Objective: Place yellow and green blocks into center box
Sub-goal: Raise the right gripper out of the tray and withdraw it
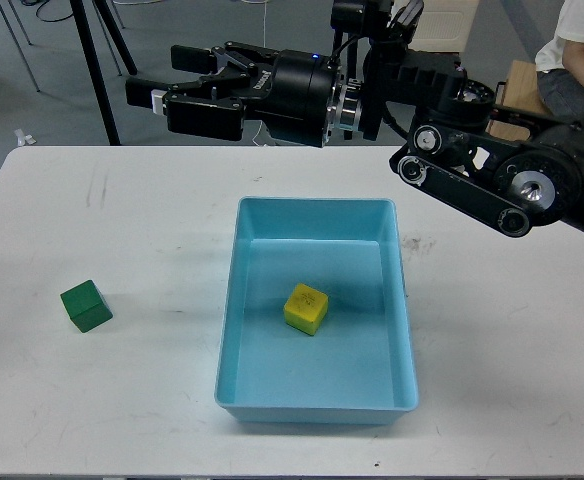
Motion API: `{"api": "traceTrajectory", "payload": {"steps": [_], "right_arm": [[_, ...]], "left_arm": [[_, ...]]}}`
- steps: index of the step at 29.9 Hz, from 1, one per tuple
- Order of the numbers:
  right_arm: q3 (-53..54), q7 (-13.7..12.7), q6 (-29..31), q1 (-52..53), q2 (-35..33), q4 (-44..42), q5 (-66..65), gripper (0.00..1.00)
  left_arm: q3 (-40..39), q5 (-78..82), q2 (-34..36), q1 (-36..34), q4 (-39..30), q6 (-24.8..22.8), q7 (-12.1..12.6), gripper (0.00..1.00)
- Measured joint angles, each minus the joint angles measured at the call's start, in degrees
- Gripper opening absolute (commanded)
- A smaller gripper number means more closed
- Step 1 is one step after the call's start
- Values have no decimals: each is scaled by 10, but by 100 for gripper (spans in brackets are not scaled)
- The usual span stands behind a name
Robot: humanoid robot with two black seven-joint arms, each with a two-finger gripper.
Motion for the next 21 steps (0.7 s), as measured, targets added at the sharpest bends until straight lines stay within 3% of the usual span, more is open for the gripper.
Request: {"api": "traceTrajectory", "payload": {"steps": [4, 11, 16, 21], "right_arm": [[40, 0, -4, -57, -20, 39, 42, 97], [142, 0, -5, -187, -122, 155, 53, 97], [250, 0, -5, -297, -182, 218, 77, 97], [377, 0, -6, -418, -192, 249, 104, 97]], "left_arm": [[-4, 175, 3, -26, 23, -10, 0, 100], [-6, 396, 7, -44, -2, -12, 0, 99], [-6, 554, 38, -74, -77, -8, 0, 99], [-3, 744, 56, -96, -167, -11, 0, 99]]}}
